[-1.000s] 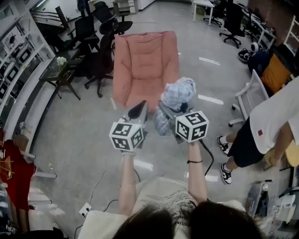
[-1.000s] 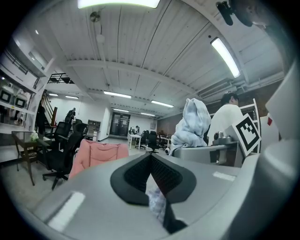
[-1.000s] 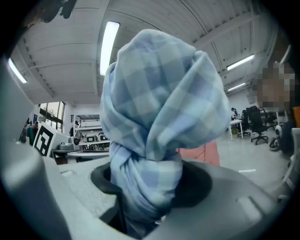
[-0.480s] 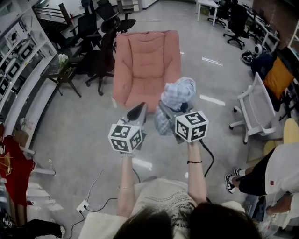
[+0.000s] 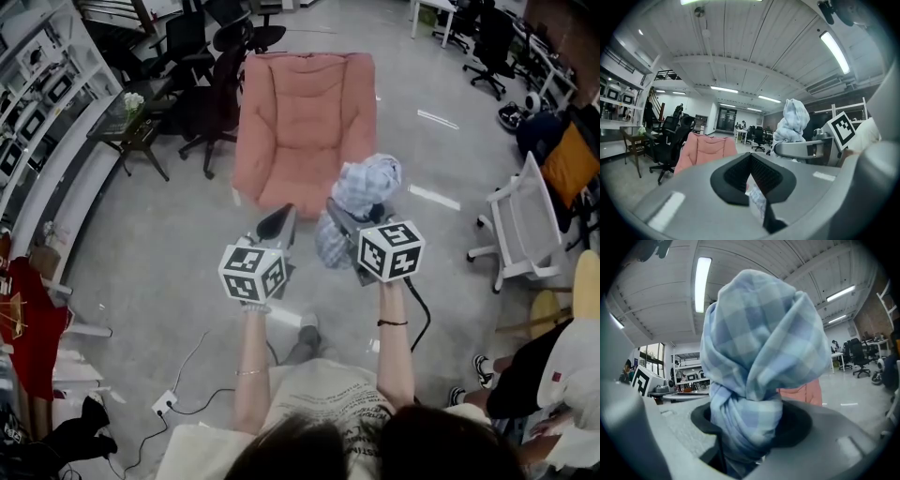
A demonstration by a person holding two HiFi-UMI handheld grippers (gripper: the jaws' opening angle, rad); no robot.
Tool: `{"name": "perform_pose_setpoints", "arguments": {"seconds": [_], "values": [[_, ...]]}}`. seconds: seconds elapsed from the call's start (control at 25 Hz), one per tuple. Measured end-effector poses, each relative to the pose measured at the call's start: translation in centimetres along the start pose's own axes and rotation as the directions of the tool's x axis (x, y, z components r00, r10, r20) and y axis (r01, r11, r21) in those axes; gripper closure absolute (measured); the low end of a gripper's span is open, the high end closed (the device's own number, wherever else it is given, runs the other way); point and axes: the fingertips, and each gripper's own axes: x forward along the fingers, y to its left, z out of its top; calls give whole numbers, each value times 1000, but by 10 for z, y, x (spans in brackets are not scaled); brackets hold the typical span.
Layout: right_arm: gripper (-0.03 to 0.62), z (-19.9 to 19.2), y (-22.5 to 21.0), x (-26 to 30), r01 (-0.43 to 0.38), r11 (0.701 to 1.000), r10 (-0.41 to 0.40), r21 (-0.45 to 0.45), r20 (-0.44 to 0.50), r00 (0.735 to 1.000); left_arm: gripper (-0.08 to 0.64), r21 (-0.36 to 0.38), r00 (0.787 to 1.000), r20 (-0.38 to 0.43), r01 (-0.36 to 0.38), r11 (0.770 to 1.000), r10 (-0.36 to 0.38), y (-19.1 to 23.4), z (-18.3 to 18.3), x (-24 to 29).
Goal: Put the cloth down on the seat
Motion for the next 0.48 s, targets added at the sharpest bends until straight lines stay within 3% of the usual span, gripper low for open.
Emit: {"name": "perform_pose_setpoints", "arguments": {"seconds": [0.48], "values": [[334, -8, -26, 63, 42, 999, -41, 23, -57, 998, 555, -21, 999, -22, 38, 999, -39, 54, 2, 50]]}}
